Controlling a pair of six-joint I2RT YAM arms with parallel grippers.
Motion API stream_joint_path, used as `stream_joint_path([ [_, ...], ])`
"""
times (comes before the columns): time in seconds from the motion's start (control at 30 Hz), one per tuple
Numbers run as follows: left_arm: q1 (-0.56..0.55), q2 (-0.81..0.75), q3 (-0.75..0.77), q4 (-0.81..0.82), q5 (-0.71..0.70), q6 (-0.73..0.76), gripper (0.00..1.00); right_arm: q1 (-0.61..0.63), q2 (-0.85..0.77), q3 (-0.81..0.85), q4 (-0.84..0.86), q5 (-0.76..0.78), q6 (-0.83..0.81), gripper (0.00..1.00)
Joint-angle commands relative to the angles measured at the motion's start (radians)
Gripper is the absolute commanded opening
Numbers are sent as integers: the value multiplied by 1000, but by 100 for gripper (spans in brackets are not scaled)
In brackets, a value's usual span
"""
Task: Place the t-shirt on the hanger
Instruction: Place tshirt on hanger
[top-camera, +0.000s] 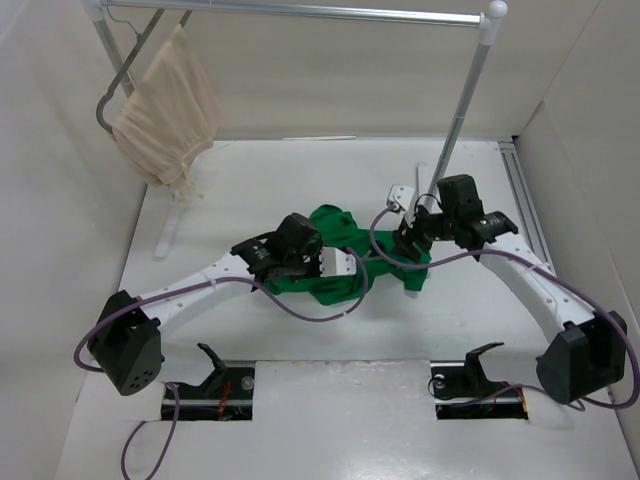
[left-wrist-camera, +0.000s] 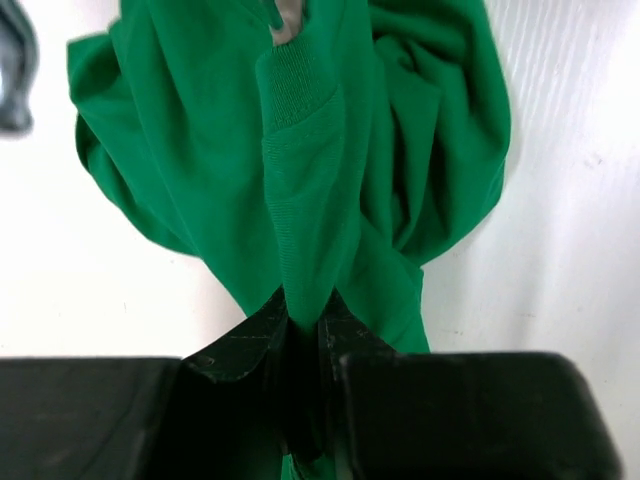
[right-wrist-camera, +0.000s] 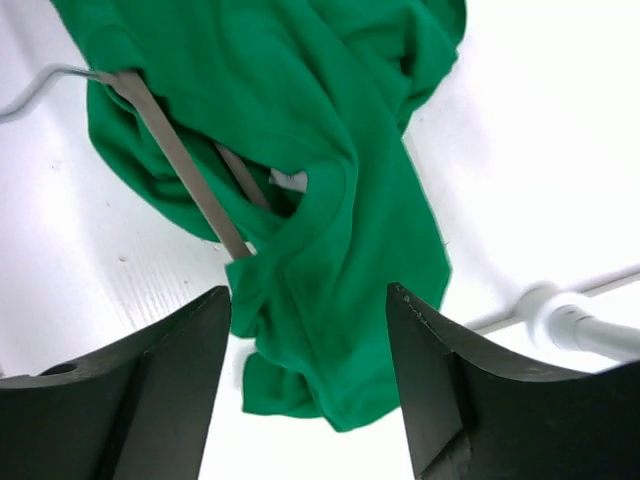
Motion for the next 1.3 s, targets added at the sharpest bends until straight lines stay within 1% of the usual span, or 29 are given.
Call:
stream_joint_path([
  [0.0, -6, -13, 68, 30, 98, -32, 0, 28, -30, 107, -131, 12, -156, 68],
  [0.07, -6, -13, 68, 19, 124, -32, 0, 78, -67, 134, -105, -66, -181, 63],
  [0.13, -6, -13, 68, 19, 144, -42, 0, 112, -76, 144, -21, -144, -181, 59],
  [0.23, 7, -13, 77, 19, 183, -70, 0, 174, -54, 116, 15, -172, -172, 57],
  [0.27, 7, -13, 77, 19, 192, -70, 0, 183, -37, 107, 15, -172, -185, 52],
  [0.33, 17, -22, 77, 19, 192, -81, 0, 183, 2, 58, 33, -200, -195, 47],
  [0.37, 26, -22, 77, 19, 192, -81, 0, 183, 2, 38, 74, -211, -195, 45],
  [0.43, 26, -31, 68, 19, 192, -81, 0, 169, 23, -14, 123, -220, -204, 45],
  [0.53, 26, -31, 49, 29, 192, -81, 0, 143, 61, -45, 191, -252, -204, 42],
  [0.6, 26, -31, 40, 39, 192, -91, 0, 143, 95, -54, 226, -264, -204, 42],
  [0.7, 26, -40, 40, 39, 192, -92, 0, 143, 132, -54, 255, -264, -193, 42],
  [0.8, 26, -40, 40, 39, 192, -92, 0, 143, 164, -63, 321, -214, -149, 41],
  [0.9, 26, -51, 40, 39, 224, -92, 0, 143, 193, -63, 346, -122, -126, 39],
  [0.93, 35, -51, 40, 39, 233, -92, 0, 143, 194, -63, 346, -90, -110, 38],
  [0.97, 35, -60, 49, 39, 246, -92, 0, 143, 207, -63, 346, -47, -110, 32],
  [1.03, 35, -60, 49, 29, 246, -104, 0, 134, 207, -63, 337, -47, -110, 24],
  [1.07, 35, -69, 49, 29, 268, -104, 0, 134, 207, -63, 337, -47, -110, 18],
  [1.1, 47, -70, 60, 19, 282, -104, 0, 125, 198, -63, 337, -47, -110, 14],
  [1.17, 58, -70, 71, 8, 305, -104, 0, 125, 169, -85, 337, -30, -110, 0],
  [1.27, 67, -70, 91, -3, 318, -115, 0, 102, 125, -94, 289, -20, -130, 0],
])
